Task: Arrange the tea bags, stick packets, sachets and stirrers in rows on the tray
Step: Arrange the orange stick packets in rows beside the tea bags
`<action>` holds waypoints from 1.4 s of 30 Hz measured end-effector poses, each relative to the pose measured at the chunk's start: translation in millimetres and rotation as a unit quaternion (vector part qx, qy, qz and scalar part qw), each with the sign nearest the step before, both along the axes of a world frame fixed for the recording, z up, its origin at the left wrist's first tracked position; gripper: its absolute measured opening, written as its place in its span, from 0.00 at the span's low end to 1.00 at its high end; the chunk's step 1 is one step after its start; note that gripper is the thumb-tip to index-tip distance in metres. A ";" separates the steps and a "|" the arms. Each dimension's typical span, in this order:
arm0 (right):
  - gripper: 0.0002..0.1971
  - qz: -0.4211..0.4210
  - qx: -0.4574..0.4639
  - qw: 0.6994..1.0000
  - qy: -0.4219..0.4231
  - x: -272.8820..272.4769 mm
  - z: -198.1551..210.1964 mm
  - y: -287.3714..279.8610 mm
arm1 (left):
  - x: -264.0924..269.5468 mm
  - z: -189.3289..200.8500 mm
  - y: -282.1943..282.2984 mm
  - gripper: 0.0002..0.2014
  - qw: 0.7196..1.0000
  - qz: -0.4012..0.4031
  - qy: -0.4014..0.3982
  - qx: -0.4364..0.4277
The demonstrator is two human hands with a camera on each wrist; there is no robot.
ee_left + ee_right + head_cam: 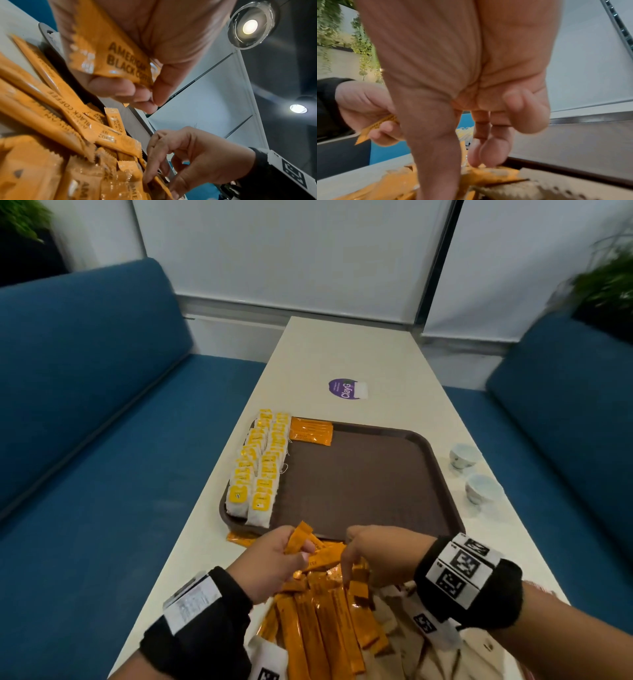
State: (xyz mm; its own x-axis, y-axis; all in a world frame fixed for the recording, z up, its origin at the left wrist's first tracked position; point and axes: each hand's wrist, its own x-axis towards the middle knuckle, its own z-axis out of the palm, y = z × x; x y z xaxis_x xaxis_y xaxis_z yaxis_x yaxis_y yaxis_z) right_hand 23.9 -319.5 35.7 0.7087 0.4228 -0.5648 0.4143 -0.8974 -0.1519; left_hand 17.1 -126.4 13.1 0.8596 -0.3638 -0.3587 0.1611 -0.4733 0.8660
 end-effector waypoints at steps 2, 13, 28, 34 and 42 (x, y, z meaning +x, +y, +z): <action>0.19 -0.014 0.011 1.000 -0.009 -1.1 -1.5 2.1 | -1.6 1.2 0.5 0.05 1.000 -0.004 -0.001 0.001; 0.14 -0.114 0.271 0.956 -0.009 22.3 28.0 -9.4 | 7.3 6.4 3.0 0.03 0.997 0.062 -0.020 -0.050; 0.04 -0.404 0.551 0.729 0.053 82.8 13.8 -21.0 | 57.1 12.7 -10.9 0.04 0.966 0.209 -0.038 -0.147; 0.05 -0.507 0.523 0.686 -0.004 139.4 -6.8 -31.7 | 74.5 4.9 -8.0 0.06 0.944 0.277 0.034 -0.176; 0.07 -0.584 0.353 0.731 0.018 215.2 -35.6 -22.2 | 71.2 -10.7 -4.9 0.09 0.925 0.321 0.081 -0.187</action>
State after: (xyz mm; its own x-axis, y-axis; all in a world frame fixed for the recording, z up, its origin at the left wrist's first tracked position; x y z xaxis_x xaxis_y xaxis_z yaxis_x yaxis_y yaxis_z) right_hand 239.1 -341.8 0.1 0.8090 -0.2629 -0.5258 -0.5874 -0.3277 -0.7400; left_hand 88.3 -131.4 2.5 0.8873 0.0783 -0.4545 0.4475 0.0922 0.8895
